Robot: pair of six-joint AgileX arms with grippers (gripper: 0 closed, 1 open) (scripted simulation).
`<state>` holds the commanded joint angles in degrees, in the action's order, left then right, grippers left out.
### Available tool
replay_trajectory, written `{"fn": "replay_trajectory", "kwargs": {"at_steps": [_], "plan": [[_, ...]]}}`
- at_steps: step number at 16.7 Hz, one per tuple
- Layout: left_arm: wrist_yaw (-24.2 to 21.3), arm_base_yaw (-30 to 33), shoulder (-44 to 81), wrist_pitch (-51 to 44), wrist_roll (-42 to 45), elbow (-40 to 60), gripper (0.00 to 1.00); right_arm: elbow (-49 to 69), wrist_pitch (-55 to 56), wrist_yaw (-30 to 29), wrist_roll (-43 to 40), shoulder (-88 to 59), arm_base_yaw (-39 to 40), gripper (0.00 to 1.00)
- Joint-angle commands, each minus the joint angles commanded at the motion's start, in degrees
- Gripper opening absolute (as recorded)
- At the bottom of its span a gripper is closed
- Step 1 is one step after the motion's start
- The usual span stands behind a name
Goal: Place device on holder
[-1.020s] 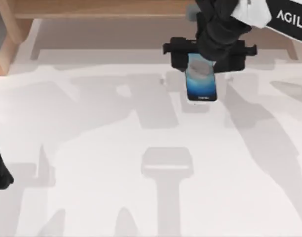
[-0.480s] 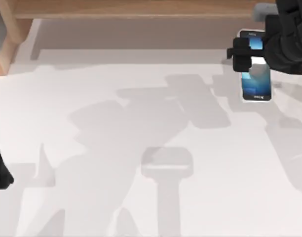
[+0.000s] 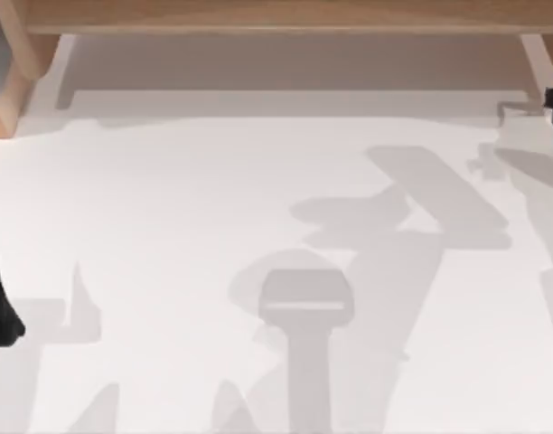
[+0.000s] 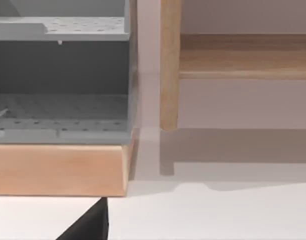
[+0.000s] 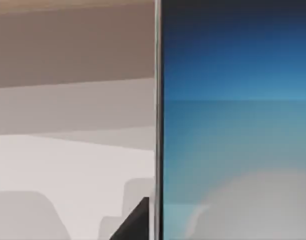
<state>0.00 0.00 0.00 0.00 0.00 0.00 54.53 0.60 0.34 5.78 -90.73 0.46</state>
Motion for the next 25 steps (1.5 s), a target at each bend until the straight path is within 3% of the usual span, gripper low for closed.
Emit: {"fn": "replay_trajectory", "kwargs": {"at_steps": [9, 18, 25], "plan": [[0.0, 0.0, 0.0, 0.0, 0.0, 0.0, 1.00, -12.2, 18.5, -0.2, -5.1, 8.9, -12.1, 0.00], [0.0, 0.0, 0.0, 0.0, 0.0, 0.0, 1.00, -11.6, 19.4, 0.0, -4.6, 8.0, -12.1, 0.00], [0.0, 0.0, 0.0, 0.0, 0.0, 0.0, 1.00, -5.4, 24.1, -0.5, -5.1, -3.0, -12.5, 0.00]]}}
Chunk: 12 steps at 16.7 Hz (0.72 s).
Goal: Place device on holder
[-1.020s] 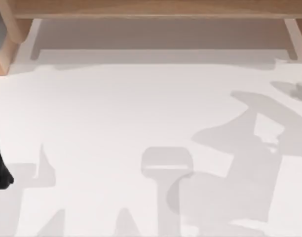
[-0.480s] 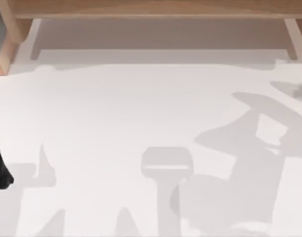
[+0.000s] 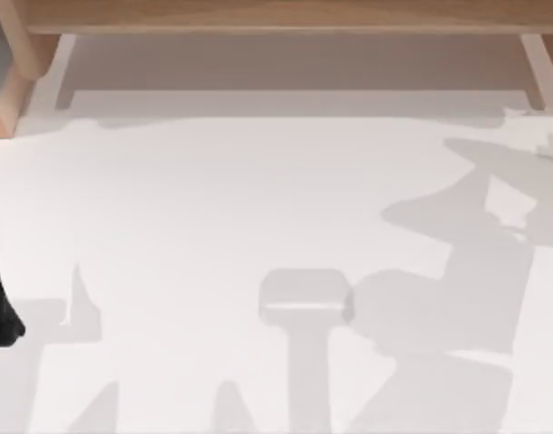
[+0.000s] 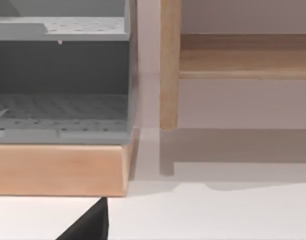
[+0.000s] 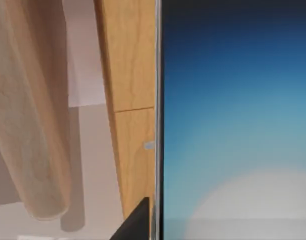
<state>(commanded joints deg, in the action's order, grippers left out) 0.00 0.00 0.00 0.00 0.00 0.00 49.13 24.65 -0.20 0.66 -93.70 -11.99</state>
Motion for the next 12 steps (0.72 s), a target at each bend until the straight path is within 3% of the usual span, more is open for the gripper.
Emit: {"fn": "replay_trajectory", "kwargs": {"at_steps": [4, 12], "plan": [[0.0, 0.0, 0.0, 0.0, 0.0, 0.0, 1.00, 0.3, 0.2, 0.1, 0.0, -0.5, 0.0, 0.00], [0.0, 0.0, 0.0, 0.0, 0.0, 0.0, 1.00, 0.3, 0.2, 0.1, 0.0, -0.5, 0.0, 0.60]]}}
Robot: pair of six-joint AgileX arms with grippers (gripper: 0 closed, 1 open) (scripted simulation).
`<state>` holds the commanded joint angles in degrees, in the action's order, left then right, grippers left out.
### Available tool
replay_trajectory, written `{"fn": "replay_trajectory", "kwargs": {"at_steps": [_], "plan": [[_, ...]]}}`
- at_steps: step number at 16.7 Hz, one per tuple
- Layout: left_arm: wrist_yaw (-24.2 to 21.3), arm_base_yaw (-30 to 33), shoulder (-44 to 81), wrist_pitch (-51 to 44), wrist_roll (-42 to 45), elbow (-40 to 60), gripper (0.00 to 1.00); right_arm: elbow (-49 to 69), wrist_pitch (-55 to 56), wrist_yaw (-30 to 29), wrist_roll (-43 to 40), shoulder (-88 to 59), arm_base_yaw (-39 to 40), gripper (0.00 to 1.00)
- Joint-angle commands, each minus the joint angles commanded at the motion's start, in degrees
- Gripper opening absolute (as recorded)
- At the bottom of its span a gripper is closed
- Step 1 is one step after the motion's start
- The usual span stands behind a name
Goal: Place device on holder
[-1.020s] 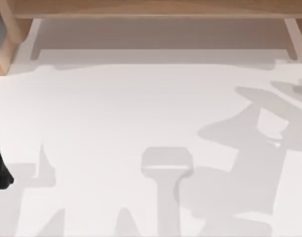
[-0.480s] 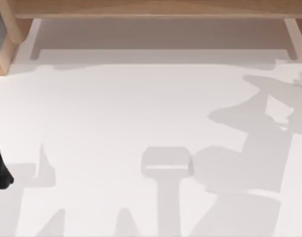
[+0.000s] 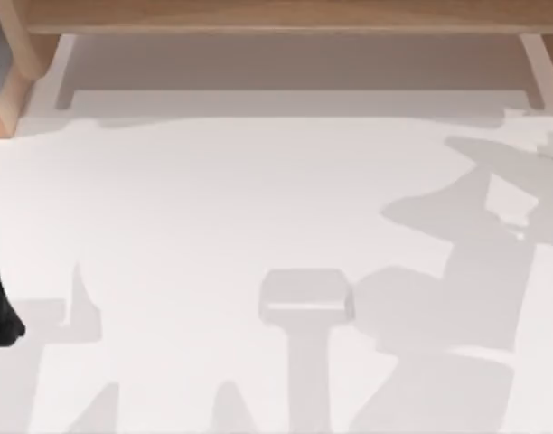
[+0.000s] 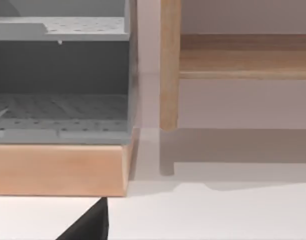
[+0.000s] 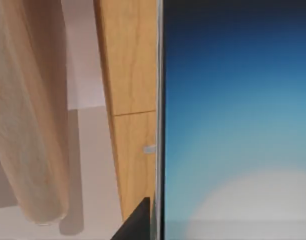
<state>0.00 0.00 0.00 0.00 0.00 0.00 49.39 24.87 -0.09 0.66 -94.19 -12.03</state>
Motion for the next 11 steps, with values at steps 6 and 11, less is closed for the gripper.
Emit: {"fn": "replay_trajectory", "kwargs": {"at_steps": [6, 11], "plan": [[0.0, 0.0, 0.0, 0.0, 0.0, 0.0, 1.00, 0.0, 0.0, 0.0, 0.0, 0.0, 0.0, 1.00], [0.0, 0.0, 0.0, 0.0, 0.0, 0.0, 1.00, 0.0, 0.0, 0.0, 0.0, 0.0, 0.0, 1.00]]}}
